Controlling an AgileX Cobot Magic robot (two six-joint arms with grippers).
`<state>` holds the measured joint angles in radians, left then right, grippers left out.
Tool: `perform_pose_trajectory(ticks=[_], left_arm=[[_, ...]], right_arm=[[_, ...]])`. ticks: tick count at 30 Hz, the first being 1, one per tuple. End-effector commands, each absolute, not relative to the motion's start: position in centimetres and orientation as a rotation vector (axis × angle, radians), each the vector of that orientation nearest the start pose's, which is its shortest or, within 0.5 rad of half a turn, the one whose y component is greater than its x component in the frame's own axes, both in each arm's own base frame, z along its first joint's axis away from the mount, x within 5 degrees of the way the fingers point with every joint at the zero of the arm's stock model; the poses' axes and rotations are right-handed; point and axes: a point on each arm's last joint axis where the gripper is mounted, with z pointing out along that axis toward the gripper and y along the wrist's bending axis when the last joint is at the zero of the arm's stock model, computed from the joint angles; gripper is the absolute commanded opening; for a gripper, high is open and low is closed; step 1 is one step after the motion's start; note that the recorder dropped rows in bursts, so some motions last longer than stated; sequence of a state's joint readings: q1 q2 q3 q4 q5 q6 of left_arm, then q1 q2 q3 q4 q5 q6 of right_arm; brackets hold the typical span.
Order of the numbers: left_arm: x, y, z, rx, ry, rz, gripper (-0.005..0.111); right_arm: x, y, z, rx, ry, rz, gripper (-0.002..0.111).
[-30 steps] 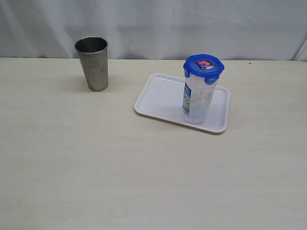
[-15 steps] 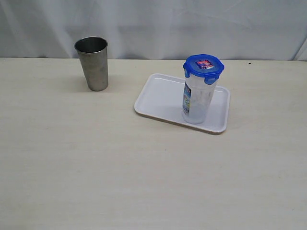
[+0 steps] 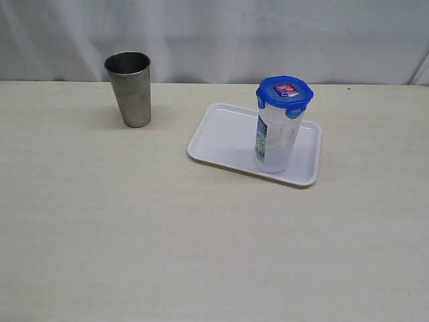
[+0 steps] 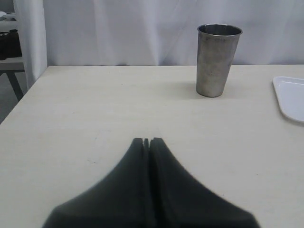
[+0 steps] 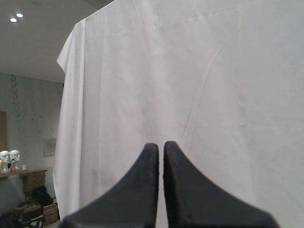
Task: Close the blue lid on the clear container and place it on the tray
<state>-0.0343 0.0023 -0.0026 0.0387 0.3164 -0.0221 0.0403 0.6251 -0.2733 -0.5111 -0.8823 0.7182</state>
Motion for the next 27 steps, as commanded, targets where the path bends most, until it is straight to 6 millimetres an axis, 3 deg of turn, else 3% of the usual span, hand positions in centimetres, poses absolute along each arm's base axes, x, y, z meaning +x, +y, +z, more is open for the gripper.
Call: perform_pose_trajectory(ticks=[1, 12, 16, 22, 27], left_arm=[[5.4, 0.0, 18.4, 0.032, 1.807, 0.0, 0.0], [5.4, 0.0, 18.4, 0.032, 1.807, 0.0, 0.0], [5.4, 0.0, 18.4, 0.032, 1.807, 0.0, 0.0], [5.4, 0.0, 18.4, 0.032, 1.807, 0.0, 0.0], [5.4, 0.0, 18.4, 0.032, 1.807, 0.0, 0.0]], right_arm=[[11.1, 3.8, 32.0, -0.181, 1.059, 0.572, 0.004], [11.1, 3.6, 32.2, -0.147, 1.04, 0.575, 0.004], [11.1, 2.4, 32.1, 0.028, 0.984, 0.612, 0.004], [8.5, 0.6, 29.6, 0.183, 0.845, 0.552, 0.004], [4.9, 0.4, 29.2, 0.086, 0.729, 0.366, 0.004]])
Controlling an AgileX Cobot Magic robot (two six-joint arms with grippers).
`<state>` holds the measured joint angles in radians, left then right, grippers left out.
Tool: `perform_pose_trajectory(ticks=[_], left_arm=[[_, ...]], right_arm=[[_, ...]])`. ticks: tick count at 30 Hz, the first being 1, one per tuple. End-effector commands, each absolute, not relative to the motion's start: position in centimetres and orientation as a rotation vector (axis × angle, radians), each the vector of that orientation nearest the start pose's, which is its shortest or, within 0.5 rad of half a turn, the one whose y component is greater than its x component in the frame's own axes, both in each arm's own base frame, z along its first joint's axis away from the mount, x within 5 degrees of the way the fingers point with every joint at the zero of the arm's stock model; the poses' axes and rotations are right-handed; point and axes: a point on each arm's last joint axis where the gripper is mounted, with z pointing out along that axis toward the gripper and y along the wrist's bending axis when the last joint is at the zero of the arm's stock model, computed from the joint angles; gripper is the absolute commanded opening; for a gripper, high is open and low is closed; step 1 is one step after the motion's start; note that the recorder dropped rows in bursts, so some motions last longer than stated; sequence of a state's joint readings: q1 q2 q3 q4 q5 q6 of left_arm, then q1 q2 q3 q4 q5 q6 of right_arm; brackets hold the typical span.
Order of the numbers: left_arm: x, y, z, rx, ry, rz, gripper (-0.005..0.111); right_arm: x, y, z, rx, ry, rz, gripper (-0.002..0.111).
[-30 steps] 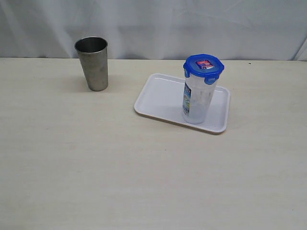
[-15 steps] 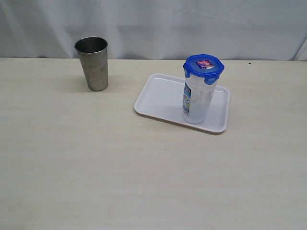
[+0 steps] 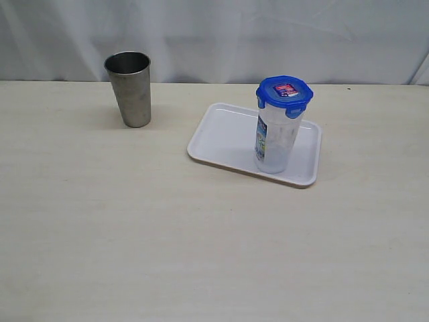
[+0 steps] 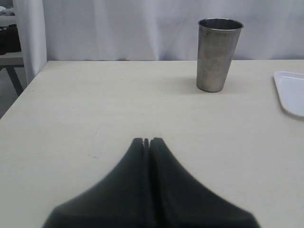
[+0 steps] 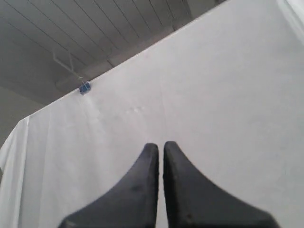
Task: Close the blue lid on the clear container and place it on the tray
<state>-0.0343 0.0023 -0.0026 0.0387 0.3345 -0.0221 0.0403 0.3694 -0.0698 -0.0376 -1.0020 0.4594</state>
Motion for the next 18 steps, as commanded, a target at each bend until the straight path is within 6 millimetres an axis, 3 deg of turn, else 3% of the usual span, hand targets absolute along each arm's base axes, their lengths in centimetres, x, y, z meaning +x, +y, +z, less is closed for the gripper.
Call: perform_pose_trajectory(ticks=[1, 8, 11, 18], left_arm=[[5.4, 0.0, 18.4, 0.032, 1.807, 0.0, 0.0], [5.4, 0.0, 18.4, 0.032, 1.807, 0.0, 0.0], [5.4, 0.0, 18.4, 0.032, 1.807, 0.0, 0.0], [5.4, 0.0, 18.4, 0.032, 1.807, 0.0, 0.0]], right_arm=[[4.3, 0.4, 29.2, 0.076, 0.719, 0.343, 0.004], [2.6, 0.3, 27.6, 0.043, 0.699, 0.254, 0.004], [3.3, 0.3, 26.7, 0.049, 0.83, 0.229, 0.004], [3.5, 0.3, 26.4, 0.018, 0.874, 0.164, 0.004]])
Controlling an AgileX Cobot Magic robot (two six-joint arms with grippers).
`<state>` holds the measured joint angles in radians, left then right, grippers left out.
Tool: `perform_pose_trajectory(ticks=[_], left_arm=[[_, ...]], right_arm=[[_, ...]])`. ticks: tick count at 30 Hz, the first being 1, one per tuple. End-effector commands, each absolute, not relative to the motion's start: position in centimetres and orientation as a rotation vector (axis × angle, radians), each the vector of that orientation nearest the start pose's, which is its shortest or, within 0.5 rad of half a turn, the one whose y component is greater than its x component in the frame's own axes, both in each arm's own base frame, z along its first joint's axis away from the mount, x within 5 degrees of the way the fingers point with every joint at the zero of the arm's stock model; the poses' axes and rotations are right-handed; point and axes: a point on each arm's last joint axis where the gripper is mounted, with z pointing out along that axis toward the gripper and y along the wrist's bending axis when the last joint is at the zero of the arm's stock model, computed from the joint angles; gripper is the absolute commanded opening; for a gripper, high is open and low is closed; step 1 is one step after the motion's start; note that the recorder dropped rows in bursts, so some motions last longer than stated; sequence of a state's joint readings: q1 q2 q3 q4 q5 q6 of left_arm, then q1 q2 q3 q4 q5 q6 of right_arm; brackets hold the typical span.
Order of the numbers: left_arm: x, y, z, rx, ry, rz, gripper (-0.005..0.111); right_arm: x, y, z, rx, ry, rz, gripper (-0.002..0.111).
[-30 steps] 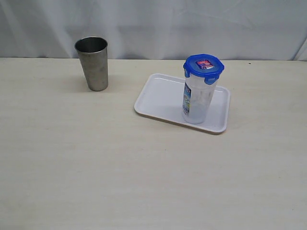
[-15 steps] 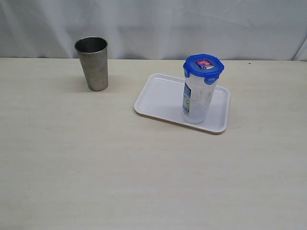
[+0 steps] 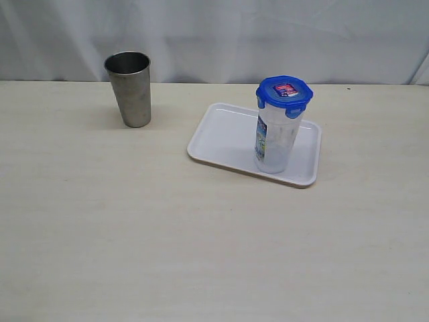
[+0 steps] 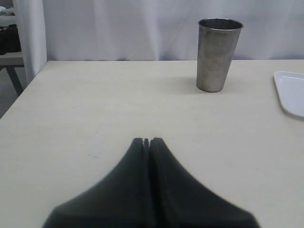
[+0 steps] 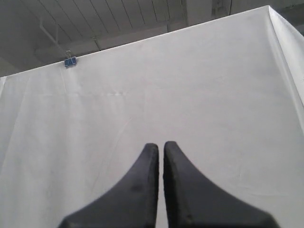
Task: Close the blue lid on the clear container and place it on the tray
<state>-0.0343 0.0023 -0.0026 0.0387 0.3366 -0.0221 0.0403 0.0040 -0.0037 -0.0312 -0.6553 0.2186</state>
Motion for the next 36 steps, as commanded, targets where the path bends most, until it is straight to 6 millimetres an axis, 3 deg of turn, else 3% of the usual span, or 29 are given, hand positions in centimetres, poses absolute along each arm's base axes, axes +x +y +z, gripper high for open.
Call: perform_pose_trajectory(ticks=[1, 5, 13, 22, 36], left_arm=[[5.4, 0.0, 18.4, 0.032, 1.807, 0.0, 0.0], [5.4, 0.0, 18.4, 0.032, 1.807, 0.0, 0.0], [5.4, 0.0, 18.4, 0.032, 1.807, 0.0, 0.0], [5.4, 0.0, 18.4, 0.032, 1.807, 0.0, 0.0], [5.4, 0.0, 18.4, 0.032, 1.807, 0.0, 0.0]], right_arm=[[3.6, 0.3, 26.3, 0.013, 0.887, 0.152, 0.004], [4.2, 0.3, 25.5, -0.003, 0.995, 0.104, 0.004], [5.6, 0.2, 21.7, -0.092, 1.435, -0.042, 0.004], [5.5, 0.1, 18.7, -0.11, 1.773, -0.053, 0.004], [5.3, 0.0, 18.2, -0.08, 1.827, -0.039, 0.004]])
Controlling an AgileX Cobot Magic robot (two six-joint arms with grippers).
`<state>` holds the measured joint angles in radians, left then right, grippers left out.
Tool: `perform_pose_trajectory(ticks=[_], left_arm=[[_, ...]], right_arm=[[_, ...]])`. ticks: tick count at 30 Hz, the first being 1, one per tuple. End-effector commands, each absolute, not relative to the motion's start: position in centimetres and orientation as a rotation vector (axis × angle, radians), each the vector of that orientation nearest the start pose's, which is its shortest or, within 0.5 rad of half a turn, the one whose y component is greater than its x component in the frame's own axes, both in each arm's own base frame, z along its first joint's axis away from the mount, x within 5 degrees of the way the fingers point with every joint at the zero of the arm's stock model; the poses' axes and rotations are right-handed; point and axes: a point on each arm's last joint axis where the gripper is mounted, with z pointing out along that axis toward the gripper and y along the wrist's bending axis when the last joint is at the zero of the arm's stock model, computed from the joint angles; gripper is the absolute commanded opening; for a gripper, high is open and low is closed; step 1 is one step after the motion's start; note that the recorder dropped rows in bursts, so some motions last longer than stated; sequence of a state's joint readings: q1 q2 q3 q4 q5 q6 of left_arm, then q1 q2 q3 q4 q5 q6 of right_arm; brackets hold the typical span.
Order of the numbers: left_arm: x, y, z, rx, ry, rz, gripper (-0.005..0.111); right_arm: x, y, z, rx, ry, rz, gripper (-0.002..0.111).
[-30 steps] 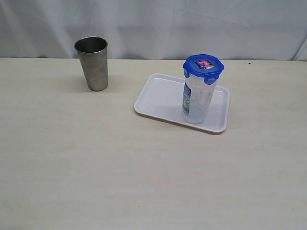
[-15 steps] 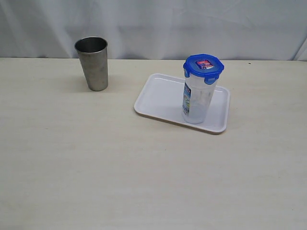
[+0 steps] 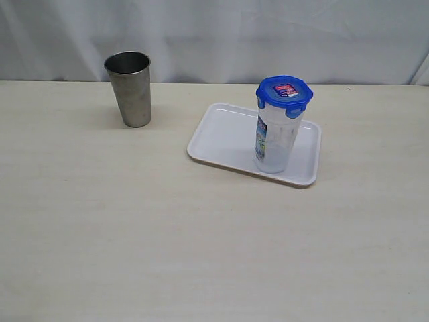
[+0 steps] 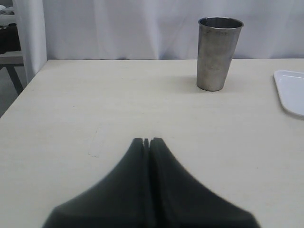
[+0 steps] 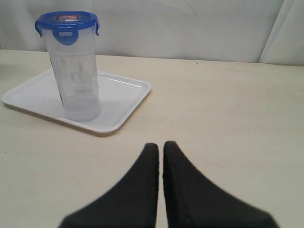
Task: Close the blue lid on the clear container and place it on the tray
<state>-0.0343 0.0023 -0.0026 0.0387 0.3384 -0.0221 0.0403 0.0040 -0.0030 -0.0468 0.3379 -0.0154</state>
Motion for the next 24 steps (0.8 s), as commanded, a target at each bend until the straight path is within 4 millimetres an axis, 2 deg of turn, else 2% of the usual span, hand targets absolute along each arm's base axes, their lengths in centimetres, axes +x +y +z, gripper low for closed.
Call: perform_pose_trajectory(ticks=[1, 24], left_arm=[[5.39, -0.05, 18.39, 0.032, 1.807, 0.0, 0.0], [5.39, -0.05, 18.39, 0.032, 1.807, 0.0, 0.0]], right_arm=[[5.35, 0.01, 18.21, -0.076, 1.827, -0.036, 0.004], [5.35, 0.03, 18.2, -0.053, 1.828, -0.017, 0.004]])
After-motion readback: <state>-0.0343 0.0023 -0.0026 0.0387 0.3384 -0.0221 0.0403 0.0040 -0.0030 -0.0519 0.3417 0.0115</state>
